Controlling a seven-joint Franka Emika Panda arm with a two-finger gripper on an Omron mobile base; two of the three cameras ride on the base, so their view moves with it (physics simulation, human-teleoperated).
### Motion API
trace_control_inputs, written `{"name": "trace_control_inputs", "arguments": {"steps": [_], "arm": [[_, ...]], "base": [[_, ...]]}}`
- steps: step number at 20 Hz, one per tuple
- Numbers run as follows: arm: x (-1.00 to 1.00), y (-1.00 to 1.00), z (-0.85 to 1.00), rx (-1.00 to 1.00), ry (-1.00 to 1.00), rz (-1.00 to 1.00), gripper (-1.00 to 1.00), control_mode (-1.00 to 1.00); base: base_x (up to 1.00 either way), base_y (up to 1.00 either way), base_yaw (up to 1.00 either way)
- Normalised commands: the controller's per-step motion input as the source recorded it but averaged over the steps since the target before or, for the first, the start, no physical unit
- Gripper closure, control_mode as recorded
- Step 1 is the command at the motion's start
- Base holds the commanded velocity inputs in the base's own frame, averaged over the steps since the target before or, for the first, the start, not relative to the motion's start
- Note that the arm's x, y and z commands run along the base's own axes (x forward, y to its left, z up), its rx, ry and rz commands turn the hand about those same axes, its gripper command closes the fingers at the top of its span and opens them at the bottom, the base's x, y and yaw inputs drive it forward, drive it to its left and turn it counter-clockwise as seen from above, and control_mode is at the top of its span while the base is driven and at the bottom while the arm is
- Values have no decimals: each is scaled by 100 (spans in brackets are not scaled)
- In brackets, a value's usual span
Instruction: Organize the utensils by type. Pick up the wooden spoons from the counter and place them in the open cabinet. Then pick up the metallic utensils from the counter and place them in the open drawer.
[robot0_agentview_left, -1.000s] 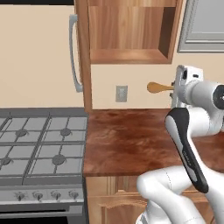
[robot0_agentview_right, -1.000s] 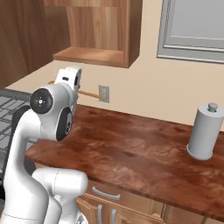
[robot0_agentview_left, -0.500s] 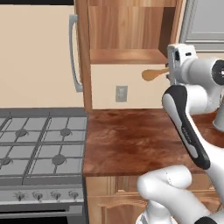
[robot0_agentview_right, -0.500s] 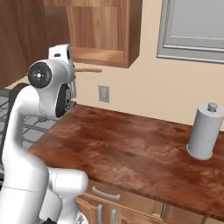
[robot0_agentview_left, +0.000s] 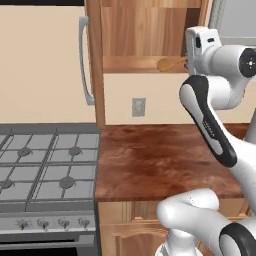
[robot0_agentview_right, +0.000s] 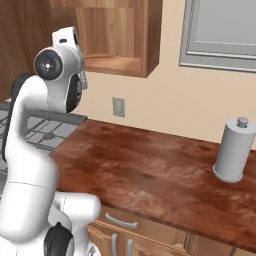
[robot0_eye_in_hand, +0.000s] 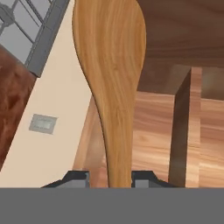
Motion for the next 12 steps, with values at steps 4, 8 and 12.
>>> {"name": "trace_control_inputs", "arguments": {"steps": [4,8,12], "arm": [[61,14,0,-1,-21,-1,100,-100],[74,13,15,-12,11,0,100,-100],[72,0,34,-12,22,0,100,-100]], "base": [[0,0,0],[0,0,0],[0,0,0]]}}
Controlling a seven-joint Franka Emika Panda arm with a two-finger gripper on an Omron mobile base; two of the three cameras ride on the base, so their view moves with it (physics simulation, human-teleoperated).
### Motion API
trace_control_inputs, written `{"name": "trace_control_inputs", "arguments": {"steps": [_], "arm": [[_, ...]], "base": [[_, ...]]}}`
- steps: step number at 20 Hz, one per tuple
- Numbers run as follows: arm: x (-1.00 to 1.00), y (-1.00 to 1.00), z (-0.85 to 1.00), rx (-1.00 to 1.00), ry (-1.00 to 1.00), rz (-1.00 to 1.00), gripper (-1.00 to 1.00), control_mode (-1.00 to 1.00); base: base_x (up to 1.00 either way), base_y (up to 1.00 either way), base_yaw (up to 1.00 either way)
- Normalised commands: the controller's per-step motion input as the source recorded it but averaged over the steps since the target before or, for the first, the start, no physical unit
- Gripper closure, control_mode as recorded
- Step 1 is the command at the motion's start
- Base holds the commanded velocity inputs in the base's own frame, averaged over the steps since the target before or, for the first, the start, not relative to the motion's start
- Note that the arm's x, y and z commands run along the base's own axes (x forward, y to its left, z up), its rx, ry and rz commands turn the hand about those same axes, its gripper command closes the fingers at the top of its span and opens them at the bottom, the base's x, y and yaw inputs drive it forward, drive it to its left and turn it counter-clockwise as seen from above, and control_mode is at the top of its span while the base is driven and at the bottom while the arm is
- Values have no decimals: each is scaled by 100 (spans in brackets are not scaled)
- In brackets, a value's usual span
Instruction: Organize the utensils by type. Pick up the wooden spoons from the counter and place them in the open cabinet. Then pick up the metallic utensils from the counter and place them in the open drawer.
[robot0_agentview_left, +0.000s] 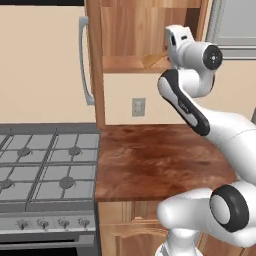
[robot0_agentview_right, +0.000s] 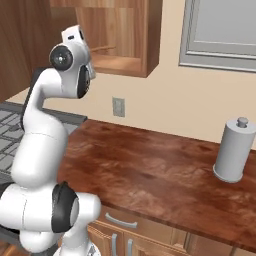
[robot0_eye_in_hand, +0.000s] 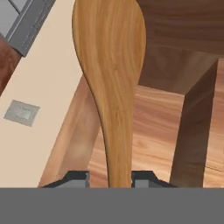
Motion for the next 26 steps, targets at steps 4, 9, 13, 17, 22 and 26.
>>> {"name": "trace_control_inputs", "arguments": {"steps": [4,9,13,17,22,26], "arm": [[66,0,21,-4,3,0,100,-100],[44,2,-10,1,-20,-10,100,-100],[44,3,-37,0,-21,-12,100,-100],[62,12,-20,-7,-2,-7,100,-100],[63,6,-6,-4,1,-2,100,-100],[59,2,-12,-1,10,-1,100,-100]], "base": [[0,0,0],[0,0,0],[0,0,0],[0,0,0],[0,0,0],[0,0,0]]}}
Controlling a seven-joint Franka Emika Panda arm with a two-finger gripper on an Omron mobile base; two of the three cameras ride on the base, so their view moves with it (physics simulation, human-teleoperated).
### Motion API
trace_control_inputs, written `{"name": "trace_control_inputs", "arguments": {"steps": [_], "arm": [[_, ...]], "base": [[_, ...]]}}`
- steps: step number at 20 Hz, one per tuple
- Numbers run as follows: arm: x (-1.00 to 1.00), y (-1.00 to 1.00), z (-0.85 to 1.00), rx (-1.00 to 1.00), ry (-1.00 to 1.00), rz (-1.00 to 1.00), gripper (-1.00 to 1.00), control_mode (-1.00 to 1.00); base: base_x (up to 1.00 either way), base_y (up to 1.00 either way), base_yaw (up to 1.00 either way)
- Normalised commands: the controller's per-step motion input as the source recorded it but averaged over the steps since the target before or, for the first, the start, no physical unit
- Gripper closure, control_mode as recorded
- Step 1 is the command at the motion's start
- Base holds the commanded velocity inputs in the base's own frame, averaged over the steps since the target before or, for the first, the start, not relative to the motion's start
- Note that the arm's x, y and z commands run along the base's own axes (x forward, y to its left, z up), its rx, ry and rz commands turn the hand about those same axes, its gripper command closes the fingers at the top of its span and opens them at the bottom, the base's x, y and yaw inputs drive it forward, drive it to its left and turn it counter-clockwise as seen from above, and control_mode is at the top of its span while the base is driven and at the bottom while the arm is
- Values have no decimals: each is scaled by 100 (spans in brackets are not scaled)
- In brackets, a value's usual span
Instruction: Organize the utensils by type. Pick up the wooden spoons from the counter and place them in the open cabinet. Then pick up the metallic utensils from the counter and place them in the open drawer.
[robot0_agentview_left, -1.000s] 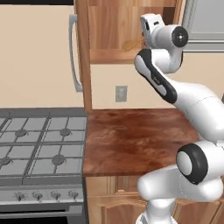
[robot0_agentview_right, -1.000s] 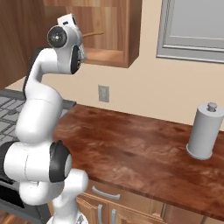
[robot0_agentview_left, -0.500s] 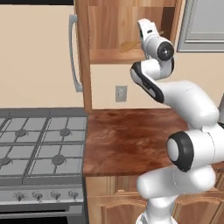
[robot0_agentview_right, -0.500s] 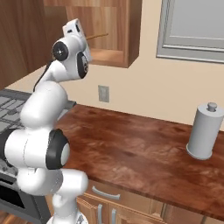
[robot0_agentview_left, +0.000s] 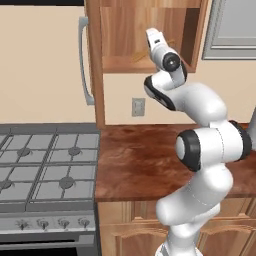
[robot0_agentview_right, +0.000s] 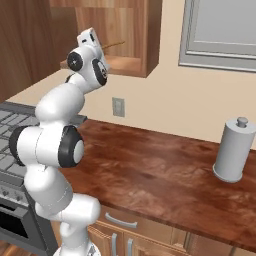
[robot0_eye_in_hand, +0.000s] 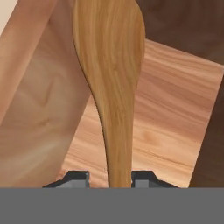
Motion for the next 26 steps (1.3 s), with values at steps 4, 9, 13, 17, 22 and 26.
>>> {"name": "trace_control_inputs", "arguments": {"steps": [4,9,13,17,22,26], "arm": [[54,0,-16,0,14,0,100,-100],[32,0,-26,0,14,-1,-100,-100],[27,0,-27,0,7,0,-100,-100],[54,0,-19,1,0,0,-100,-100],[96,-1,-29,5,-2,0,-100,-100],[91,-2,-24,6,-3,0,-100,-100]], "base": [[0,0,0],[0,0,0],[0,0,0],[0,0,0],[0,0,0],[0,0,0]]}}
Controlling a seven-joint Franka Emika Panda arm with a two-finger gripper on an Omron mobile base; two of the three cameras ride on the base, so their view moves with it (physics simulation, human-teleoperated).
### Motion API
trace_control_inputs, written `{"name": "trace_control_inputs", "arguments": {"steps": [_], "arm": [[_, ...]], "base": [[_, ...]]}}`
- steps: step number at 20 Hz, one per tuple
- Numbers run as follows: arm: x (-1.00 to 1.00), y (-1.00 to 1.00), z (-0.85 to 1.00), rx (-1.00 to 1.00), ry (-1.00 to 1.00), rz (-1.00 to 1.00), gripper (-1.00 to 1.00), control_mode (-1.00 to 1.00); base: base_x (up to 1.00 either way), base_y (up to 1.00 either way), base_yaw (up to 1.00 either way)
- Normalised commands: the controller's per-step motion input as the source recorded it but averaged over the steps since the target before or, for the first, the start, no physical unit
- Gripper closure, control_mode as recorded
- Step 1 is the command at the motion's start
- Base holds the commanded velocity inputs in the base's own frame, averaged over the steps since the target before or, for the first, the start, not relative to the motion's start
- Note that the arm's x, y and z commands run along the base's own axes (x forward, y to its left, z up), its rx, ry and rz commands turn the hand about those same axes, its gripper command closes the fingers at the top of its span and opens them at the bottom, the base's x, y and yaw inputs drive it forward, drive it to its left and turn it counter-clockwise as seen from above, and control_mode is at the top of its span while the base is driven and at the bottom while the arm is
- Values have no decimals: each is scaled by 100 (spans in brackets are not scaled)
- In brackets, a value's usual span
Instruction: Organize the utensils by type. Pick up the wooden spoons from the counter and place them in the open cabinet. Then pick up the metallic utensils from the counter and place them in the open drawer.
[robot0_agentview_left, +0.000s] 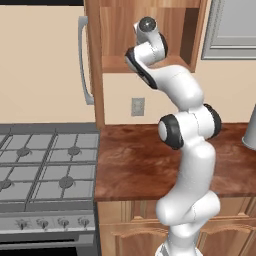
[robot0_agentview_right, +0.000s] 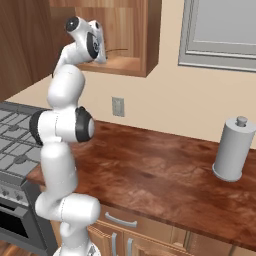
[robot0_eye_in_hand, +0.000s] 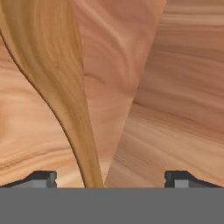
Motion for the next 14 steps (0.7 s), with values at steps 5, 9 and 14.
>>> {"name": "trace_control_inputs", "arguments": {"steps": [5,9,14], "arm": [[7,-33,-46,9,-6,0,-100,-100],[-12,-80,-88,17,-20,0,-100,-100],[-37,-100,-100,40,-43,3,-100,-100]], "base": [[0,0,0],[0,0,0],[0,0,0]]}}
